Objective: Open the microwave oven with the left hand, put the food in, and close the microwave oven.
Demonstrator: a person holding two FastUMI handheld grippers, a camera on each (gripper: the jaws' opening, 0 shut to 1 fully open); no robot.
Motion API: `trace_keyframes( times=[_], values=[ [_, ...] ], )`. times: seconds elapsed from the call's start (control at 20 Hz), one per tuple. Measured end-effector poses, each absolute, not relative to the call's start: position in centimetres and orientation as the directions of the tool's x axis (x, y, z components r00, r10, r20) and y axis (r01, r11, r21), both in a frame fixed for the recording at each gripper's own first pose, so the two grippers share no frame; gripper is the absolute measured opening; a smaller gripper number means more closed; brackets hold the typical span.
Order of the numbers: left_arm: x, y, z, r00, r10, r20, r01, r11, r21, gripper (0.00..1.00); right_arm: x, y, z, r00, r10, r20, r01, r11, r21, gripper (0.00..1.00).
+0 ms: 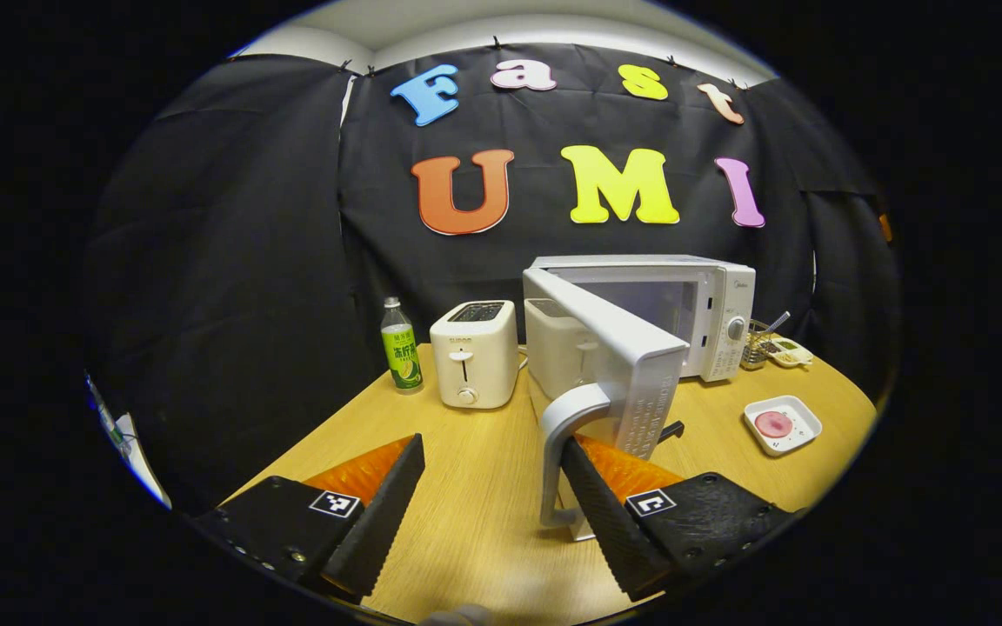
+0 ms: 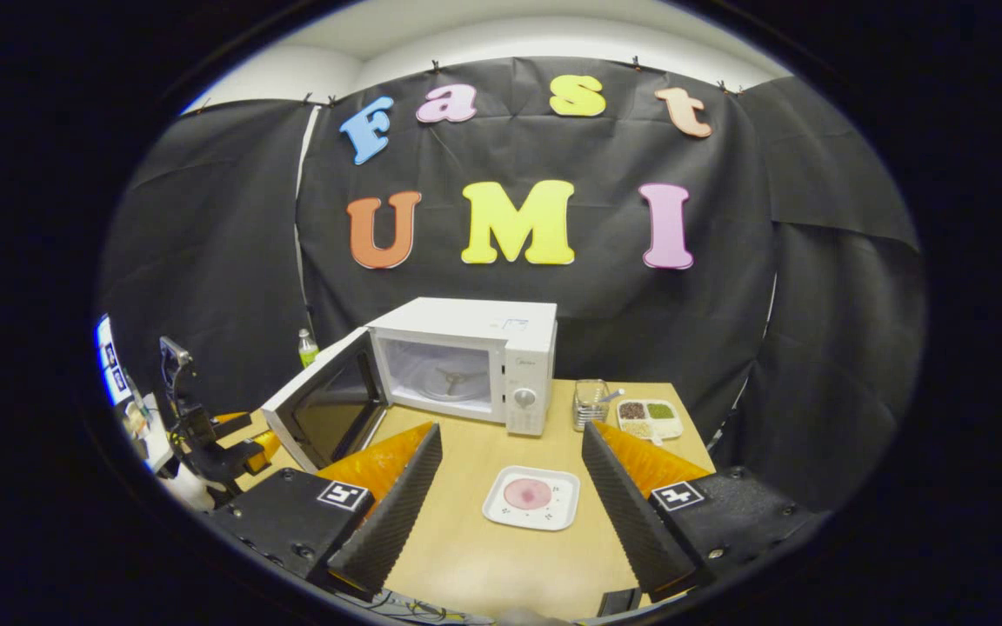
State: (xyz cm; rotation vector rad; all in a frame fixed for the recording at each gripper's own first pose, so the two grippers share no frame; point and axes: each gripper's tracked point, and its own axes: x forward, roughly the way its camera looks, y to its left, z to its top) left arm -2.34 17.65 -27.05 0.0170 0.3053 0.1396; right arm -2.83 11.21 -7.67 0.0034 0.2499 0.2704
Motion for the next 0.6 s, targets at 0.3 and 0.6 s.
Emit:
trace_keyframes(
  times=[0.3, 0.6],
  values=[
    [-5.0, 22.3, -27.2, 0.911, 0.265, -0.315, -0.24, 0.964, 0.116, 0.95, -0.9, 10.1, -10.8, 0.925, 0.253, -0.284, -0.239, 0.967, 0.084, 1.0],
    [-7.6, 20.8, -24.3, 0.914, 0.278, -0.297, -0.265, 0.961, 0.083, 0.95, 2.9, 7.7, -21.1, 0.829, 0.278, -0.486, -0.211, 0.959, 0.188, 0.99]
  ],
)
